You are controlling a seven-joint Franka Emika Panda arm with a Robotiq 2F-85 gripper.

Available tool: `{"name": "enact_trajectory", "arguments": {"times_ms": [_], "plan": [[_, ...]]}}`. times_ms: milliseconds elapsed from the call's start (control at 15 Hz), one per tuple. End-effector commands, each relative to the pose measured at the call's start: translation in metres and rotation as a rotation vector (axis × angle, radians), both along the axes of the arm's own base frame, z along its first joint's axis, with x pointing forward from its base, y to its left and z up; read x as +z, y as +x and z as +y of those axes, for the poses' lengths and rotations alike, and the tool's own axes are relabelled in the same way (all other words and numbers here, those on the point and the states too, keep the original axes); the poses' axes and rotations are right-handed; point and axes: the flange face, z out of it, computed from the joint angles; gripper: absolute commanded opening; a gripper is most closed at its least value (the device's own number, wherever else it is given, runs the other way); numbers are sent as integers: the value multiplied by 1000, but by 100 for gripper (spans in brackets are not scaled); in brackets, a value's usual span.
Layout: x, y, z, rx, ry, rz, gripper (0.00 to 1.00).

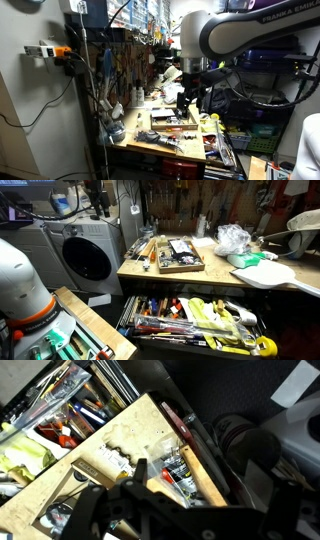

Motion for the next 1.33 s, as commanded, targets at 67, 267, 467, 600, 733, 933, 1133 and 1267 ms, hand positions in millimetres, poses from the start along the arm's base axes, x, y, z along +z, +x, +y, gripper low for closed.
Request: {"name": "enact_trajectory", "arguments": {"times_ms": [67,267,467,600,733,933,1133,1267], "plan": [[-58,-4,-44,-218,129,-17,100],[-88,-4,-85,-349,148,-9,100],[-89,-2,-92,-338,130,11,100],[-95,-2,-101,-360,132,18,100],[-95,-3,-100,-363,131,18,100],[-101,4,-104,-402,114,14,100],[-125,10,-118,-468,88,41,100],[-145,14,-128,-519,77,44,100]]}}
